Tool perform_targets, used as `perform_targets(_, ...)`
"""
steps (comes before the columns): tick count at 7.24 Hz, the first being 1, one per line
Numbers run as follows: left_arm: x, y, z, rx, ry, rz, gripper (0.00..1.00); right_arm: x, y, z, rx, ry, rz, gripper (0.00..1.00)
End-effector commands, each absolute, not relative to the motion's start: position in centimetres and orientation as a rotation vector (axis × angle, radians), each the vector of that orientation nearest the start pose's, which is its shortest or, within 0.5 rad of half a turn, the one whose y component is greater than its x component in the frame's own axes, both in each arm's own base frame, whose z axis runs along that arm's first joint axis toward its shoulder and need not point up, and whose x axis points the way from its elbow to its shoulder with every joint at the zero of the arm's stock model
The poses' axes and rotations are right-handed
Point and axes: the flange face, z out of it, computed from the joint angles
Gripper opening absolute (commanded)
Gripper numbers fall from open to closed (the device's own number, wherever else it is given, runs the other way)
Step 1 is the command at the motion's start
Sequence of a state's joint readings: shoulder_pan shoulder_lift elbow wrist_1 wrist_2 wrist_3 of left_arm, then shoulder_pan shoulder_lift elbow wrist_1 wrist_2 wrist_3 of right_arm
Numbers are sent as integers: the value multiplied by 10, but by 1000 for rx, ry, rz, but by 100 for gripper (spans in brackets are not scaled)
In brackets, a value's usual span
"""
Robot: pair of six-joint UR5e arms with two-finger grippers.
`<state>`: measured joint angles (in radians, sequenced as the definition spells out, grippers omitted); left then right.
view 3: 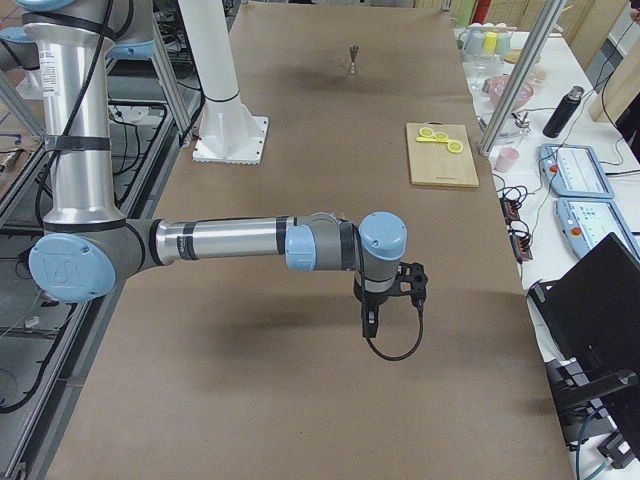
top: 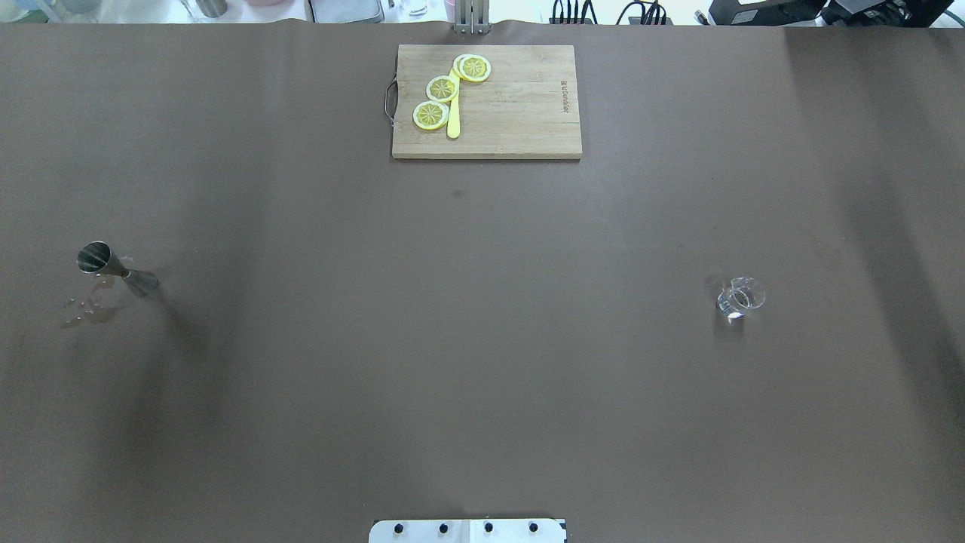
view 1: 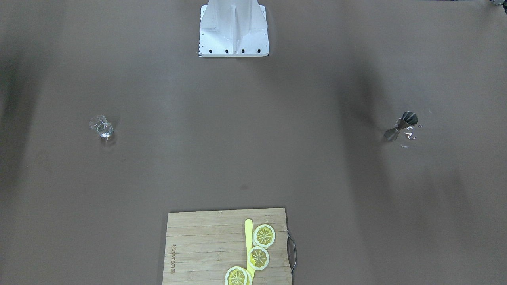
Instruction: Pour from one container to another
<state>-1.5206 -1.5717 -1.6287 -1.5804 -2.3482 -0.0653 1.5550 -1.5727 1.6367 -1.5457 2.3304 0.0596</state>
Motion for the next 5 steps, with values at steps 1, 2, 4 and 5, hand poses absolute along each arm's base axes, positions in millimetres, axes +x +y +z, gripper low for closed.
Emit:
perform_targets(1, -40, -509, 614, 50, 778, 12, 98, 55, -490, 650, 146, -783, -29, 100)
perform_targets(2, -39, -519, 600, 78, 783, 7, 98, 55, -490, 652, 145, -790, -27, 100)
perform_targets(4, -39, -525, 588, 127, 789, -23, 98, 43, -498, 632, 166, -833, -56, 100)
perform_targets(5, -39, -531, 572, 145, 792, -51, 98, 39, -495, 611, 176, -887, -45, 100)
